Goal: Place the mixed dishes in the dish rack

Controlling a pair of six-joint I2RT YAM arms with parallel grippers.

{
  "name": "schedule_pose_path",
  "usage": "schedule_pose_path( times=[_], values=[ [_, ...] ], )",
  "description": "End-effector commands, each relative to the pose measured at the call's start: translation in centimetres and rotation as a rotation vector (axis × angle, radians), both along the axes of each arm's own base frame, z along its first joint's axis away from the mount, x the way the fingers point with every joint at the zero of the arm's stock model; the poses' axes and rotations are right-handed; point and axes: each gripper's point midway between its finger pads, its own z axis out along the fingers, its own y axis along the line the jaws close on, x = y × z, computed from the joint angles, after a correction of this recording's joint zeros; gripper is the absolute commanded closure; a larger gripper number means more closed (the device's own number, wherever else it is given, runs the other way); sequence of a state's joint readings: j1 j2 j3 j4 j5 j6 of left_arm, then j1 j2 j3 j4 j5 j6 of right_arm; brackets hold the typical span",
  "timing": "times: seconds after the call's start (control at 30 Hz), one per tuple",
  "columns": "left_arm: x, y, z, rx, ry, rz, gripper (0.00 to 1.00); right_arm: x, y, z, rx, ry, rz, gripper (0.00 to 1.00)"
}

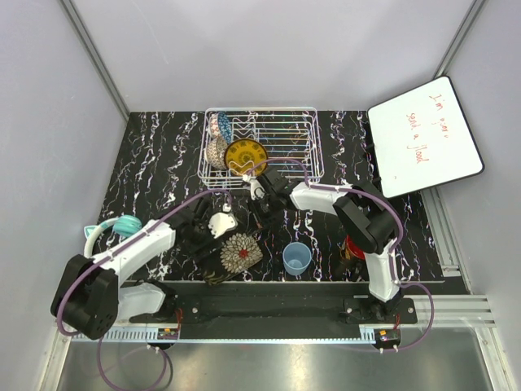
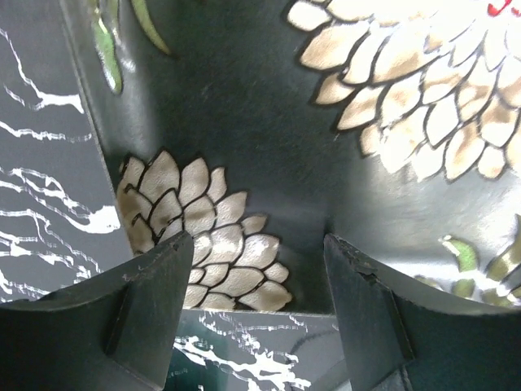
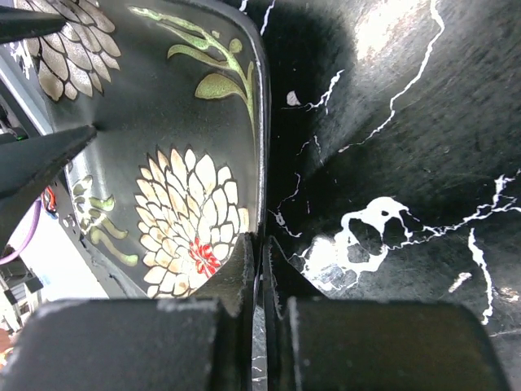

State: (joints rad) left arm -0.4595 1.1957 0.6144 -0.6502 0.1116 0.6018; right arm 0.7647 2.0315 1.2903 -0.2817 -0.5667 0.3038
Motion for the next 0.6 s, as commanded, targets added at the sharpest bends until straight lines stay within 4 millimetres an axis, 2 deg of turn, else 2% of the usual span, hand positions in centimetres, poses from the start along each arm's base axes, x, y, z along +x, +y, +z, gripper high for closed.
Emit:
schedule_pose_path(
  times=[0.0,0.07,0.17,0.23,0.27,0.3,0.37,0.4,0.47,0.5,0.57],
  values=[
    [0.8,1.0,2.3,0.03,-0.066,0.035,0.29,-0.4,0.8,1.0,0.034,-0.023,0.047,1.0],
    [1.0,1.4,3.6,0.027,-0.077,0.053,0.28,0.0,0.4,1.2,0.022,-0.051,0.036,1.0],
    [2.7,1.4,8.2,-0.04,-0.163,0.097,0.23,0.2,0.0,2.6,0.027,-0.102,0.024,1.0],
    [3.3,2.0,9.9,-0.076,-0.187,0.142,0.22,0.4,-0.3,4.4,0.041,-0.148,0.014,1.0],
    [3.9,1.9,11.4,-0.108,-0.217,0.159,0.21,0.5,-0.3,5.0,0.05,-0.163,0.01,1.0],
    [4.4,2.4,12.0,-0.124,-0.229,0.196,0.21,0.8,-0.3,6.6,0.072,-0.198,0.003,1.0],
    [5.1,2.3,13.3,-0.184,-0.243,0.227,0.21,1.4,-0.3,8.2,0.079,-0.247,-0.008,1.0],
    [5.5,2.9,13.6,-0.197,-0.242,0.263,0.21,1.9,0.0,10.2,0.101,-0.292,-0.012,1.0],
    [5.8,2.7,13.8,-0.238,-0.209,0.276,0.21,2.8,-0.4,11.6,0.082,-0.351,-0.023,1.0],
    [5.9,3.1,13.8,-0.248,-0.194,0.299,0.21,3.5,-0.2,13.3,0.097,-0.393,-0.029,1.0],
    [5.7,2.6,13.6,-0.292,-0.138,0.302,0.22,4.2,-0.5,14.2,0.081,-0.438,-0.04,1.0]
  ],
)
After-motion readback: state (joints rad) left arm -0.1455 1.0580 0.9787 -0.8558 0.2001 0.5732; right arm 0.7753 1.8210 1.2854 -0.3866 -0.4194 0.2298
